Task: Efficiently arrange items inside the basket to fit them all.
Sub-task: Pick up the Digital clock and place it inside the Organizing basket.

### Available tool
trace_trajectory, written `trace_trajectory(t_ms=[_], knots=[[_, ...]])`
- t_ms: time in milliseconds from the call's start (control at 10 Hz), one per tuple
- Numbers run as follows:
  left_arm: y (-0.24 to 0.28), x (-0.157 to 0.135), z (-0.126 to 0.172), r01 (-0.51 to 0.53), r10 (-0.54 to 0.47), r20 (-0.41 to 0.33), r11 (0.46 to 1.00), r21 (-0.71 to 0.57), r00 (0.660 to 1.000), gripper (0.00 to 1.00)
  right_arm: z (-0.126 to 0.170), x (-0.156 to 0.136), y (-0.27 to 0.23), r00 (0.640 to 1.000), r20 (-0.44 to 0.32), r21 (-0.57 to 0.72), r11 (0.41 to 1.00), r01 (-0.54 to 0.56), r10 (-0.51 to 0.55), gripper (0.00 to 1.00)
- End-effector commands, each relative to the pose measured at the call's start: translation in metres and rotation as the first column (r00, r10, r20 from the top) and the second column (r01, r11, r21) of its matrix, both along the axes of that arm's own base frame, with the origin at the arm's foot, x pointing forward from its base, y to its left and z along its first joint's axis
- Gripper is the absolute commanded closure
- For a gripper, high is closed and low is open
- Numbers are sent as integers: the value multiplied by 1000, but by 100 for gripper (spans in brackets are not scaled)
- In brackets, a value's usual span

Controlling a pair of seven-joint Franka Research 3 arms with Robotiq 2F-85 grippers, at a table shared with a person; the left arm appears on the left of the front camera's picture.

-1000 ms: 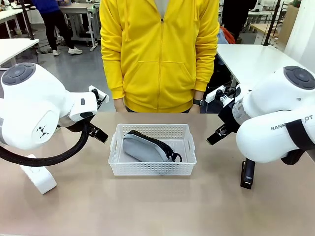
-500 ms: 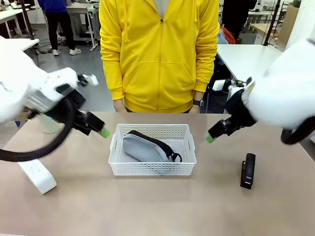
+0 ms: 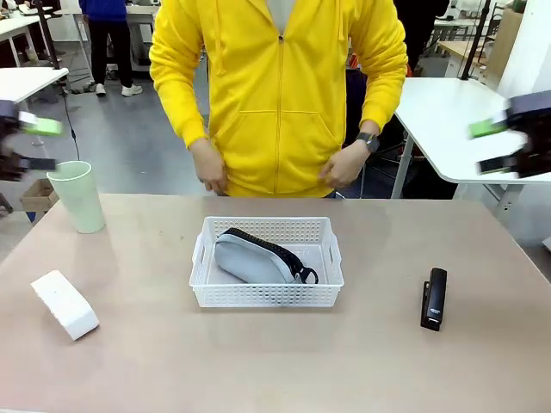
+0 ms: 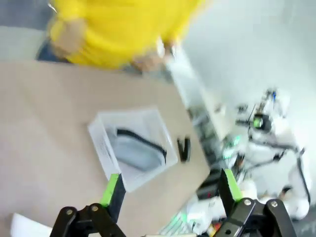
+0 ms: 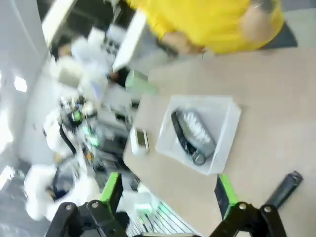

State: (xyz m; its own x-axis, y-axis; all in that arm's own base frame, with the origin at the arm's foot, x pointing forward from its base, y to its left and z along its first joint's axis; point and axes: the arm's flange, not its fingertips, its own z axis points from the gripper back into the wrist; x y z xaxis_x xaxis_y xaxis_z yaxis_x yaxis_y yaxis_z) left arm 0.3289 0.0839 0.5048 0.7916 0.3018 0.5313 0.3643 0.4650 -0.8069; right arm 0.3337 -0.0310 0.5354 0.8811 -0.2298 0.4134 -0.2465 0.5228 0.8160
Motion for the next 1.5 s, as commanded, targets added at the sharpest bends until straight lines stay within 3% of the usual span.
trace_trajectory(t_ms=[0, 100, 500, 700, 800, 900, 1400], knots=[[2, -73, -51, -120, 122, 58, 992, -39, 991, 0, -58, -48, -45, 989, 28, 109, 984, 142, -146, 0], [10, -84, -57, -188, 190, 49, 981, -39, 981, 0, -70, -58, -70, 979, 37, 153, 970, 191, -199, 0], [63, -95, -108, -367, 351, -120, 917, -154, 928, 0, -115, -87, -132, 920, 25, 234, 897, 376, -392, 0], [47, -88, -100, -379, 369, -103, 919, -108, 924, 0, -124, -86, -134, 904, 12, 211, 885, 416, -428, 0], [39, -84, -95, -385, 379, -95, 921, -61, 921, 0, -125, -84, -132, 895, 12, 179, 881, 437, -446, 0], [136, -41, -79, -374, 355, -154, 920, -121, 922, 0, -93, -48, -203, 908, -25, 215, 884, 414, -419, 0], [136, -41, -79, -374, 355, -154, 920, -121, 922, 0, -93, -48, -203, 908, -25, 215, 884, 414, -419, 0]])
